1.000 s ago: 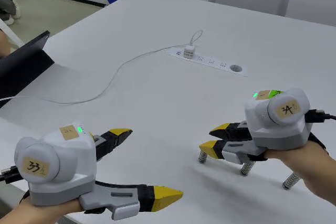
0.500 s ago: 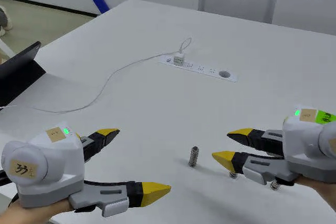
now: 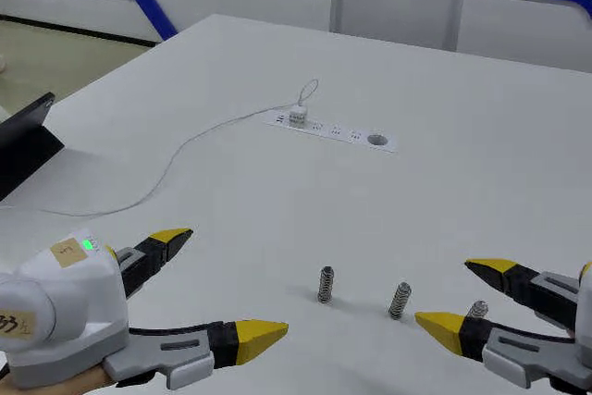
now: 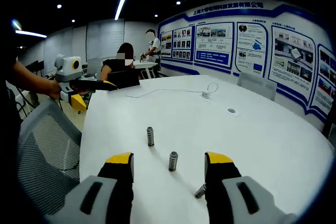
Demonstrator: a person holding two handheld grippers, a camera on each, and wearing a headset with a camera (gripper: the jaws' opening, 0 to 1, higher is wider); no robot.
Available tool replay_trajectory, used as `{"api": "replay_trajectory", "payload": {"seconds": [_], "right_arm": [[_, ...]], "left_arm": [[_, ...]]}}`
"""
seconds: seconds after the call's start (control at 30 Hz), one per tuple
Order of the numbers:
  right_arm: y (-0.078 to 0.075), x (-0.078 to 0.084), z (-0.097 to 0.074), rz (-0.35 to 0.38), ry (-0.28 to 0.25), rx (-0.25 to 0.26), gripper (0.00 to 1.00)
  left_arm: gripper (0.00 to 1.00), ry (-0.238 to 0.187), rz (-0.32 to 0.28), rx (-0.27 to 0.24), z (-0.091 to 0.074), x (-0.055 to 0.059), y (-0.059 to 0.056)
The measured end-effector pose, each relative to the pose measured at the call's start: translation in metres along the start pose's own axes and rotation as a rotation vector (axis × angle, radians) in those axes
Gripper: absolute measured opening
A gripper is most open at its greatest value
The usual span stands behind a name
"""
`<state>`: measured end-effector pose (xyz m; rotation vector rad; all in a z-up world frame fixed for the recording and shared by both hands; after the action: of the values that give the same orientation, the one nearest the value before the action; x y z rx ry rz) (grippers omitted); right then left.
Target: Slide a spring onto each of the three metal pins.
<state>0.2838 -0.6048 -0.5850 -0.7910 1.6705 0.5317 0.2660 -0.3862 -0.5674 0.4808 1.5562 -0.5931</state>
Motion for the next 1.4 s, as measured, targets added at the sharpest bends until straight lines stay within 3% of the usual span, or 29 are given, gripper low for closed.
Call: {"api": "replay_trajectory", "payload": {"seconds": [0.1,0.2,0.33,0.53,0.63,0.73,1.03,1.23,1.4], "right_arm": [[-0.008,0.004,-0.013,0.006,-0.004,0.059,0.59],[-0.014,0.003,-0.029,0.073,-0.048,0.132,0.67],[-0.009,0.005,-0.043,0.069,-0.058,0.167,0.79],[-0.002,0.018,-0.068,0.048,-0.037,0.24,0.87],[-0.001,0.024,-0.078,0.084,-0.06,0.286,0.89],[0.0,0.029,-0.08,0.124,-0.085,0.31,0.91],[0.003,0.032,-0.072,0.153,-0.105,0.351,0.92],[0.005,0.04,-0.075,0.163,-0.081,0.359,0.92],[-0.001,0.04,-0.079,0.179,-0.093,0.392,0.91]], "left_arm": [[1.0,-0.007,0.003,0.009,0.001,-0.002,-0.004],[1.0,-0.009,0.019,0.021,0.002,-0.002,-0.006],[1.0,-0.005,0.021,0.026,0.002,0.0,-0.005],[1.0,-0.018,0.0,0.007,0.002,-0.001,-0.002],[1.0,-0.02,-0.002,0.0,0.002,-0.002,-0.001],[1.0,-0.022,-0.012,-0.002,0.002,-0.002,-0.001],[1.0,-0.008,-0.013,-0.004,0.002,0.0,-0.001],[1.0,-0.01,-0.02,-0.01,0.002,0.0,0.0],[1.0,-0.006,-0.019,-0.014,0.001,0.001,0.001]]}}
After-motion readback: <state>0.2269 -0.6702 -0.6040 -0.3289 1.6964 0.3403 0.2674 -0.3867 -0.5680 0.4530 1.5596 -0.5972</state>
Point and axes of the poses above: the centre of the closed fingertips' face, and the gripper's own axes: z roughly forward along the fingers, y roughly to its left, x roughly out of its underside, the point moved 1 cm from there along -z, roughly backward along the fingers, and after that the axes turned 11 degrees about -y, right-handed, at the moved point
